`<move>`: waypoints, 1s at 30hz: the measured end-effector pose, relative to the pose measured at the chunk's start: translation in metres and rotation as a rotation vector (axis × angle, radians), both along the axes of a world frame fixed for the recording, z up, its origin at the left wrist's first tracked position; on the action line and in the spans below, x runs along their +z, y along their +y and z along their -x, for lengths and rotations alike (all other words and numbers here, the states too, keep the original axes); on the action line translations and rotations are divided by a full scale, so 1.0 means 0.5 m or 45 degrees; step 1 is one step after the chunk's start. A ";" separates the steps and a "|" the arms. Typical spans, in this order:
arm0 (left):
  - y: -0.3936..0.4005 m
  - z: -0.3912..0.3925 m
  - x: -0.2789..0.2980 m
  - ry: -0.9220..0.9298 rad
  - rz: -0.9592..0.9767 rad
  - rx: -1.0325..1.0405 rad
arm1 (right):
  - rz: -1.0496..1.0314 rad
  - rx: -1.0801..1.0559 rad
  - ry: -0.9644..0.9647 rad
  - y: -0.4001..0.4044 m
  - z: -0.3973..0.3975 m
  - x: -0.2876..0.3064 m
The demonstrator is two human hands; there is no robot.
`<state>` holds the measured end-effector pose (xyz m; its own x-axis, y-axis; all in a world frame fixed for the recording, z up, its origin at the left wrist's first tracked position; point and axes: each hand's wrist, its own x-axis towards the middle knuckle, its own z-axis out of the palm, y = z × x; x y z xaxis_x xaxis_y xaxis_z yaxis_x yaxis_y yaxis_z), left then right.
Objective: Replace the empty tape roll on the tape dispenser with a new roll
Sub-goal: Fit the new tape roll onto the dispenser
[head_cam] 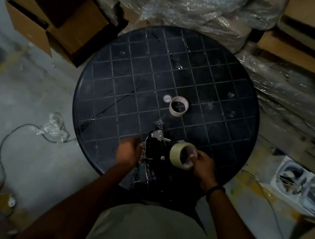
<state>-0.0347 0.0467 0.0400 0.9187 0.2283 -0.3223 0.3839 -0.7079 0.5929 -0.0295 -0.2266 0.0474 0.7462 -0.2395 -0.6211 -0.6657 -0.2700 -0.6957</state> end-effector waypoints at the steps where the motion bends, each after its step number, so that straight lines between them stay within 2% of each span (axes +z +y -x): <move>1: -0.001 -0.012 0.006 0.034 -0.015 -0.020 | -0.005 0.076 -0.026 0.009 -0.007 0.003; 8: -0.022 -0.066 0.003 0.266 -0.254 -0.186 | -0.110 0.402 -0.190 0.116 -0.037 0.015; 13: -0.019 -0.089 0.000 0.345 -0.374 -0.245 | -0.099 0.516 -0.096 0.176 -0.090 0.024; 16: -0.015 -0.095 -0.010 0.371 -0.382 -0.179 | -0.057 0.546 -0.033 0.182 -0.110 0.019; 19: -0.024 -0.098 -0.006 0.407 -0.344 -0.042 | 0.006 0.618 -0.011 0.175 -0.123 0.014; 23: 0.014 -0.090 -0.024 0.469 -0.125 0.268 | 0.059 0.648 0.017 0.159 -0.113 0.000; 26: 0.048 -0.081 -0.037 0.536 -0.100 0.117 | 0.010 0.634 0.067 0.144 -0.092 -0.020; 30: 0.049 -0.067 -0.021 0.447 -0.010 -0.086 | -0.091 0.406 -0.066 0.119 -0.068 -0.035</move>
<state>-0.0011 0.0712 0.0294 0.7652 0.1747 -0.6197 0.5156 -0.7427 0.4273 0.0046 -0.1668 0.0297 0.8077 0.0542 -0.5870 -0.5186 -0.4083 -0.7513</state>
